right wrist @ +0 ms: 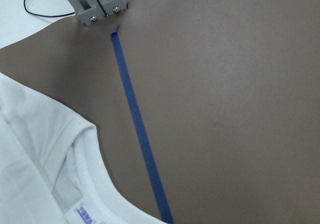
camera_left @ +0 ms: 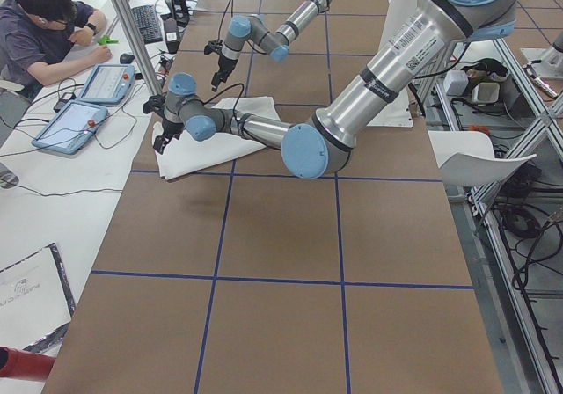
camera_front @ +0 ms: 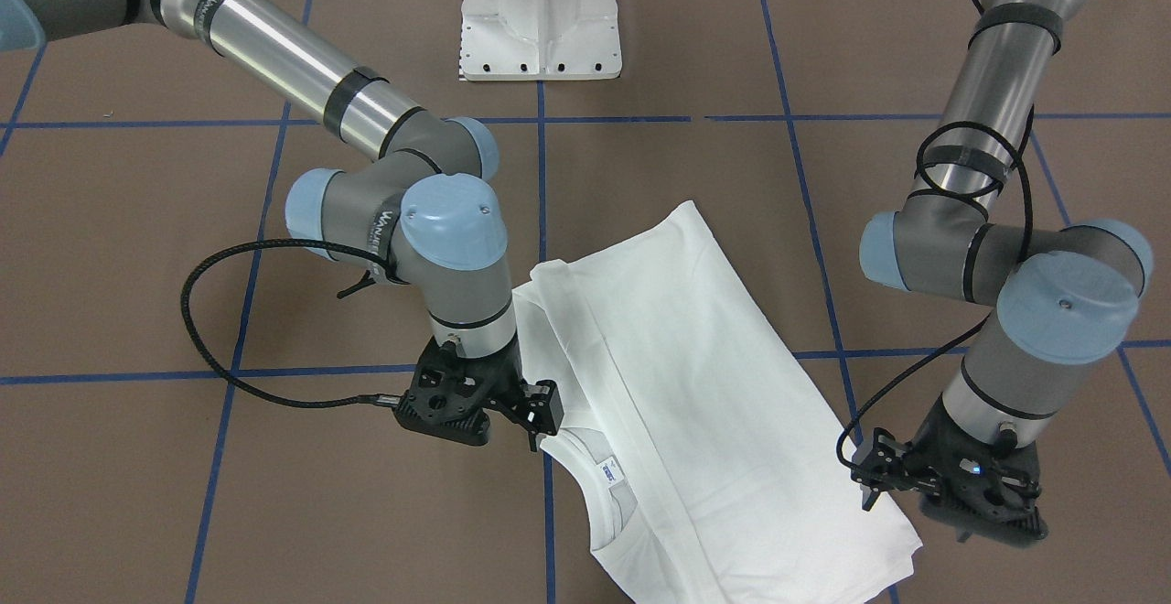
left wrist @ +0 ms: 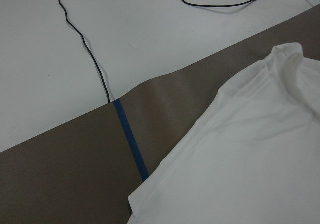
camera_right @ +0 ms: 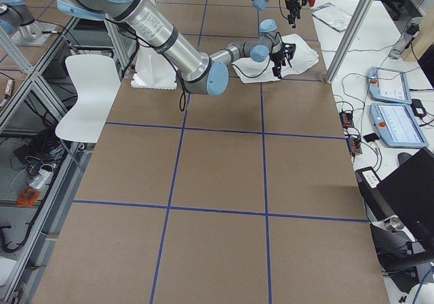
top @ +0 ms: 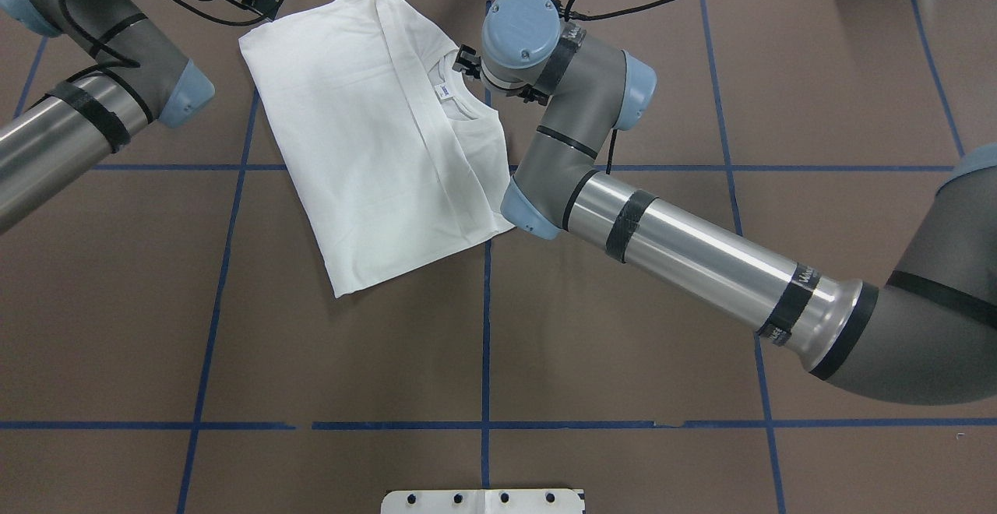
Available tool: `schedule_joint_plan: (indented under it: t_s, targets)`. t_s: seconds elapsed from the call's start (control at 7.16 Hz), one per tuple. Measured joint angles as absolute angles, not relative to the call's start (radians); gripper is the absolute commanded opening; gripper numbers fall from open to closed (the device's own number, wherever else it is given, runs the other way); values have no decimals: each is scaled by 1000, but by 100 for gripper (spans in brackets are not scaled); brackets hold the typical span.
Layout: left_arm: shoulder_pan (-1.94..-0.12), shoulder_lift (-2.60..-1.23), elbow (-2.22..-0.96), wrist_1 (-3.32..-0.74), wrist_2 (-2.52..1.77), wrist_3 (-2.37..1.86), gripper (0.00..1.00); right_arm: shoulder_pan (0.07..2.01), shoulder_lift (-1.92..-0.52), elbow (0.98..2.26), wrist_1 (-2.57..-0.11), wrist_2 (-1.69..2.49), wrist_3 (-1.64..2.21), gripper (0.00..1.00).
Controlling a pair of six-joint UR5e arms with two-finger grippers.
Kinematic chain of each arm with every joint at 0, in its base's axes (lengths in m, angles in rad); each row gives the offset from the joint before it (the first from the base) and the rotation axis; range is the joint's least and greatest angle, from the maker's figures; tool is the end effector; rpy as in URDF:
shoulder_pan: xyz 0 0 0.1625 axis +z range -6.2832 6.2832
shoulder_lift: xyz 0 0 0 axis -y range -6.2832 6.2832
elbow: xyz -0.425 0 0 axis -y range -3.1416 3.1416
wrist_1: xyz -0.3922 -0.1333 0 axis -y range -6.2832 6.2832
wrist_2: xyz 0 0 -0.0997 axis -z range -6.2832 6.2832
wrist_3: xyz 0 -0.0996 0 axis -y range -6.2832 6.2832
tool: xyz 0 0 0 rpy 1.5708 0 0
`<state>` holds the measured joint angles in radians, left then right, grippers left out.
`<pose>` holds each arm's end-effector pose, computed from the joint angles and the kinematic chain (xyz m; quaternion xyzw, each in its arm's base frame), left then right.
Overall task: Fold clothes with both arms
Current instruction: 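Lower the right gripper onto the shirt's collar corner and grasp it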
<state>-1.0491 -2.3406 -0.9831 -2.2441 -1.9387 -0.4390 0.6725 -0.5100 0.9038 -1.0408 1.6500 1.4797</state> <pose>0.3227 -0.7569 0.3823 0.2847 0.3360 0.1128 0.8907 -0.6043 -0.6416 0.1998 0.1330 -0.4264 0.2395 0.8620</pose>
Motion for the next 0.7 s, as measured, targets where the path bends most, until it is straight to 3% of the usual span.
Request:
schedule_joint_plan:
  t_s: [0.7]
  targets:
    - [-1049,-2315,-1002,-2247,-1948,-432,100,616,-500,829,-947,1564,1484,83]
